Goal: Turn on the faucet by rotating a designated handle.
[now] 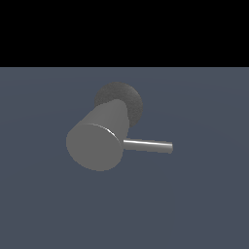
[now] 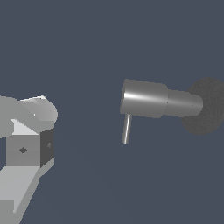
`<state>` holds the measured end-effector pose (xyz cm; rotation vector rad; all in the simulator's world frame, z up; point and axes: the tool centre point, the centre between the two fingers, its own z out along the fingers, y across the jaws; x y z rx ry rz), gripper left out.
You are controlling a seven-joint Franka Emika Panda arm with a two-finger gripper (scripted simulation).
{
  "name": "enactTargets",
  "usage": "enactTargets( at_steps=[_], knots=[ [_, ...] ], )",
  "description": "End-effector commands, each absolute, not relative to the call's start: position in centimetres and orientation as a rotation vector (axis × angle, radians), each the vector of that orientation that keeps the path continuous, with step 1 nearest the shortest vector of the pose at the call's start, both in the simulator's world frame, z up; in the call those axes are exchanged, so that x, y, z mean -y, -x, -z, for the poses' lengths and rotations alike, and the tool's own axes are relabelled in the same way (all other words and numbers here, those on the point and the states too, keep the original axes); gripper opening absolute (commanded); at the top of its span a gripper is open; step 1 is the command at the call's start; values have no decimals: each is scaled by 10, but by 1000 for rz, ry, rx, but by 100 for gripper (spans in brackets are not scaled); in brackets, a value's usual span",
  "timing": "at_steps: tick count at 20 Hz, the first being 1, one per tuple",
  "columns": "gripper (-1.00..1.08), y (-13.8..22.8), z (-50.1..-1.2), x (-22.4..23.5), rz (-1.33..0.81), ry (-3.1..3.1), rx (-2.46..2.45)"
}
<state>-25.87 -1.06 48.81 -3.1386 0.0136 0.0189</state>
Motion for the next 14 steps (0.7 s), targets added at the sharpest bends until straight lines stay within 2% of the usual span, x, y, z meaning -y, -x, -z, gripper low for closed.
enactTargets(
  at_steps=[1,14],
  knots=[
    [-100,259,-488,11,-19,3139,-14],
    [-100,240,-450,7,-152,3047,-54]
  ],
)
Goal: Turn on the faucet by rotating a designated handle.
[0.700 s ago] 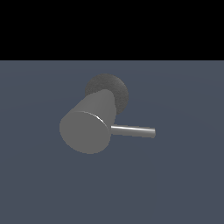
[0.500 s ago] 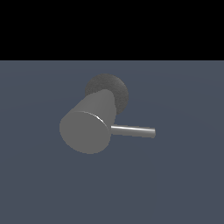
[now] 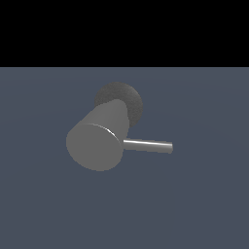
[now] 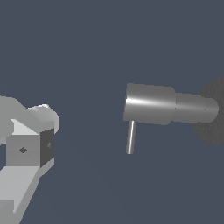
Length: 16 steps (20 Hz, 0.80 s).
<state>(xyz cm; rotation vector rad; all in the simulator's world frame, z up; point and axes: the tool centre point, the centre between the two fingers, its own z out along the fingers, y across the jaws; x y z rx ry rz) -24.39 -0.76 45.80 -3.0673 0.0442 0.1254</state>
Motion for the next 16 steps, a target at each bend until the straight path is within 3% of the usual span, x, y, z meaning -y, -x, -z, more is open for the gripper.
enactTargets(
  at_steps=[1,16],
  knots=[
    [-100,238,-444,7,-171,3031,-62],
    [-100,199,-316,18,-410,2603,-304]
  ],
)
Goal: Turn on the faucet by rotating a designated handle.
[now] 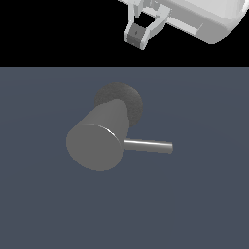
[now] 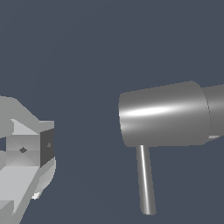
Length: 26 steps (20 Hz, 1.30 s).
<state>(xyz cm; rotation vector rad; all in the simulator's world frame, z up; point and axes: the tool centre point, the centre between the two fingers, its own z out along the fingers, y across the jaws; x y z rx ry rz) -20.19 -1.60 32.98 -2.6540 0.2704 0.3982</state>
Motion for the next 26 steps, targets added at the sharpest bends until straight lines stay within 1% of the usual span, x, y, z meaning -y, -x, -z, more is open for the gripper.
enactTargets(
  at_steps=[1,8,16,26],
  knots=[
    [-100,197,-308,20,-416,2568,-325],
    [-100,190,-251,31,-424,2316,-483],
    [-100,186,-193,44,-372,2015,-676],
    [-100,187,-147,56,-285,1730,-856]
  ],
)
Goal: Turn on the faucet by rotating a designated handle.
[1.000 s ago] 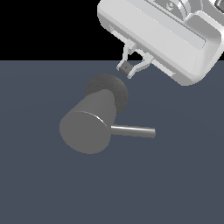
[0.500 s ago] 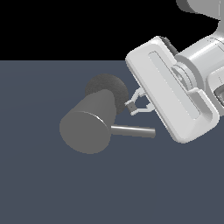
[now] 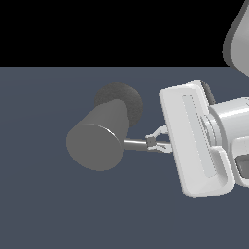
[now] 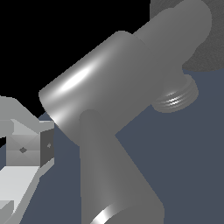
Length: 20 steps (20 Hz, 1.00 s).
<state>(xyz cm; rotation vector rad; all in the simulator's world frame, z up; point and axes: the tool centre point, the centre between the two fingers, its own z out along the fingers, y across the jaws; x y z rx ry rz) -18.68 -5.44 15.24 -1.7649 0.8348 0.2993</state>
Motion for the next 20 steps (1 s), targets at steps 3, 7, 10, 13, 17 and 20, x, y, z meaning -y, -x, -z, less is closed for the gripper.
enactTargets(
  at_steps=[3,7,10,13,17,20],
  knots=[
    [-100,187,-140,58,-267,1678,-888],
    [-100,187,-134,59,-253,1633,-915],
    [-100,188,-130,62,-239,1611,-931],
    [-100,192,-124,71,-215,1584,-955],
    [-100,199,-113,85,-168,1528,-1003],
    [-100,205,-104,95,-135,1489,-1037]
  ],
)
